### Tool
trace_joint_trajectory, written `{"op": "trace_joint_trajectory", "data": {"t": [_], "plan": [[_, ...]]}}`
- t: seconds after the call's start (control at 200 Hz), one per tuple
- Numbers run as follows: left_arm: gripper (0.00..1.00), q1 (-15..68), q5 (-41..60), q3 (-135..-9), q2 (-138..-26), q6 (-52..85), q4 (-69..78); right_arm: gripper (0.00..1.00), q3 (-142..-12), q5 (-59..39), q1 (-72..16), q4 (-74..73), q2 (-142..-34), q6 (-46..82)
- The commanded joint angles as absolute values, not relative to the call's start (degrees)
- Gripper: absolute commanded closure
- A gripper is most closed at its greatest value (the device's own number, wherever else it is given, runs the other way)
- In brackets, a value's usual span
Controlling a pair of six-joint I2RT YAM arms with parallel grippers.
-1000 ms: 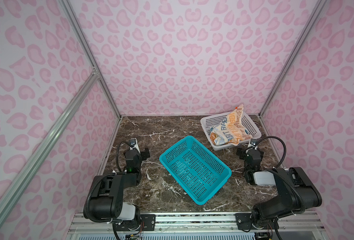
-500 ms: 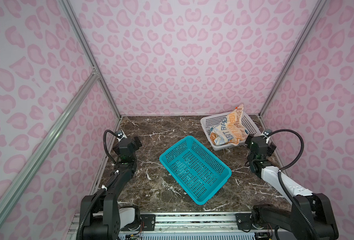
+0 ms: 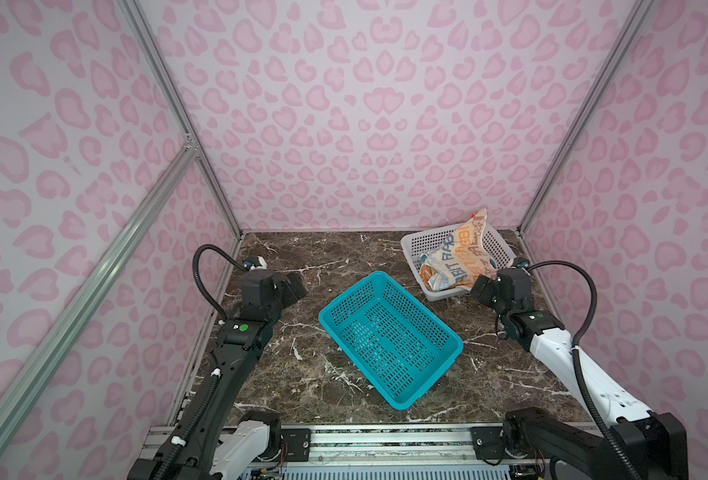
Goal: Fold and stack the towels
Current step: 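Reach both grippers toward the teal basket's near and far rims, then slide the teal basket away with the left gripper while the right nears the white basket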
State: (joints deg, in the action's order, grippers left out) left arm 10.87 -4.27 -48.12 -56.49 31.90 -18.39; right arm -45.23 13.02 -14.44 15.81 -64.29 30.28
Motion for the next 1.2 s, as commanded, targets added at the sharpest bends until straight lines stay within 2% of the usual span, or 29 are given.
{"op": "trace_joint_trajectory", "data": {"t": [0.0, 0.225, 0.555, 0.745, 0.995, 1.195], "plan": [[0.03, 14.5, -0.4, -48.4, -55.5, 34.1, -23.8, 0.02, -45.4, 9.4, -21.4, 20.3, -64.2, 32.3], [0.03, 18.9, 4.2, -44.1, -53.4, 36.8, -24.3, 0.11, -44.2, 9.9, -31.7, 21.9, -65.7, 31.9], [0.03, 19.2, 7.3, -43.4, -53.1, 38.1, -24.7, 0.33, -43.3, 7.4, -34.7, 21.2, -72.2, 27.2], [0.03, 19.4, 8.2, -43.1, -53.1, 37.7, -25.6, 0.42, -45.7, 9.1, -38.0, 20.8, -76.9, 24.7], [0.02, 19.3, 9.8, -43.7, -53.4, 37.4, -30.0, 0.62, -55.4, 10.7, -40.8, 21.6, -87.4, 21.5], [0.03, 19.2, 9.8, -44.6, -52.9, 37.3, -33.4, 0.64, -68.9, 9.9, -40.7, 23.4, -100.5, 15.9]]}}
